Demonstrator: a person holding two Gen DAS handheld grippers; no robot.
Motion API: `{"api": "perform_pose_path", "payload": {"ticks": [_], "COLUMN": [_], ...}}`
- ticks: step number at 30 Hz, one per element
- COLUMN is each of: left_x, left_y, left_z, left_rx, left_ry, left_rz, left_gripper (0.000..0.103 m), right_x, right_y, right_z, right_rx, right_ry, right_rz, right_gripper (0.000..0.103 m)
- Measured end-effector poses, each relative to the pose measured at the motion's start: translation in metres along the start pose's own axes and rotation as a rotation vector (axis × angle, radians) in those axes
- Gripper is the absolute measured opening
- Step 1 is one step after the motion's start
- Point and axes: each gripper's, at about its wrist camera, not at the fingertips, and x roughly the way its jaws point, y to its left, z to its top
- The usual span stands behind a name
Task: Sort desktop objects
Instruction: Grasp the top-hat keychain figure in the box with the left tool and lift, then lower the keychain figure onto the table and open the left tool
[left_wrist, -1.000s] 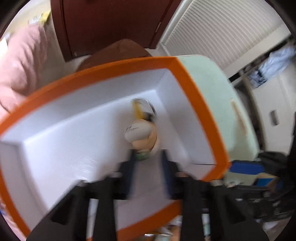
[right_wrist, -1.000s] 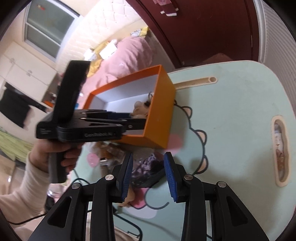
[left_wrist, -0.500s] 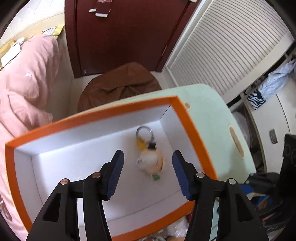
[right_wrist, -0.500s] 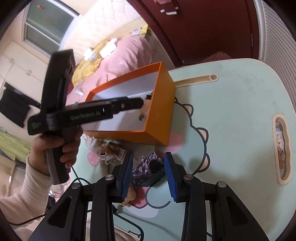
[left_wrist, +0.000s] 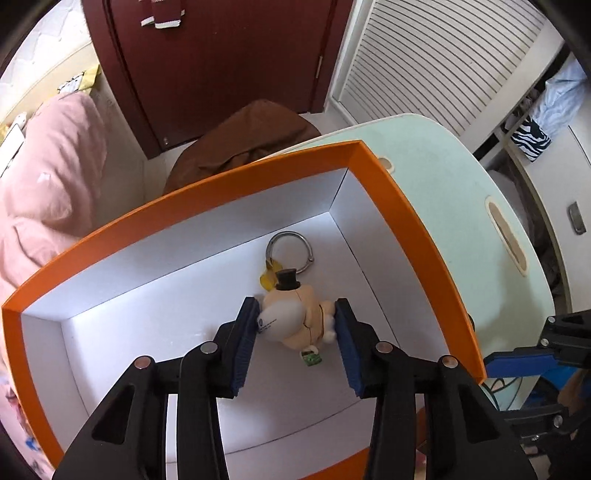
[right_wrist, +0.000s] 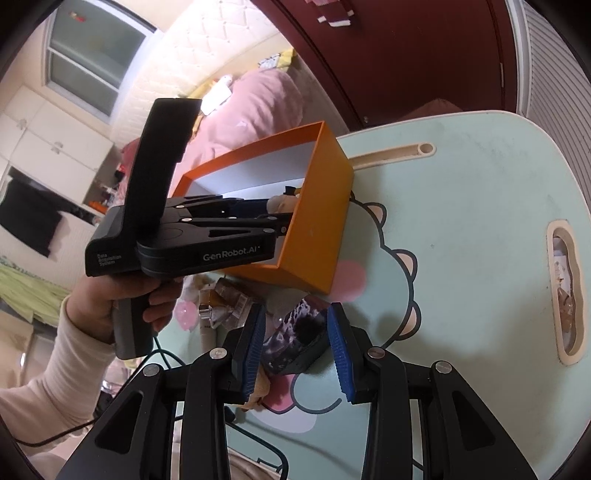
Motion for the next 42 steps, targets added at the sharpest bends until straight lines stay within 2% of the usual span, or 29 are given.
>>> {"api": "perform_pose_path", "payload": {"ticks": [11, 15, 19, 23, 27, 32, 34, 38, 39, 42], "left_x": [-0.105, -0.155, -0.17, -0.155, -0.128, -0.11, -0.102, -0.093, -0.091, -0.095], "left_y": [0.016, 0.017, 0.017, 0.024, 0.031, 0.026, 0.023, 0.02, 0.019, 0.014], "left_z": [-0.017, -0.041, -0.075, -0.113, -0.15, -0.181, -0.187, -0.202, -0.205, -0.217], "left_rx": [-0.085, -0.108, -0.135, -0.194, -0.279, -0.28, -0.271, -0.273, -0.274, -0.272], "left_ry": [-0.235, -0.329, -0.353, -0.333, -0.279, -0.254, -0.245, -0.251, -0.252, -0.288], "left_rz": [-0.06, -0.088, -0.077, -0.046, -0.044, -0.008, 0.046, 0.063, 0.067, 0.101], "left_gripper": [0.043, 0.043, 0.043, 0.043, 0.043, 0.043, 0.043, 0.044, 0.048, 0.069], "right_x": [-0.005, -0.007, -0.007, -0.004, 0.002, 0.007, 0.01, 0.016, 0.018, 0.024], "right_y": [0.004, 0.01, 0.019, 0.028, 0.03, 0.034, 0.039, 0.053, 0.057, 0.056], "right_z": [-0.002, -0.006, -0.014, -0.027, -0.043, -0.062, -0.067, -0.081, -0.085, -0.092], "right_rx": [-0.007, -0.017, -0.038, -0.061, -0.06, -0.075, -0.099, -0.207, -0.237, -0.264], "right_ry": [-0.015, -0.026, -0.031, -0.028, -0.019, -0.026, -0.036, -0.072, -0.082, -0.089], "right_rz": [-0.012, -0.006, 0.001, -0.001, -0.008, -0.031, -0.067, -0.21, -0.247, -0.297], "right_gripper": [0.034, 0.034, 0.034, 0.034, 0.034, 0.034, 0.034, 0.04, 0.04, 0.042]}}
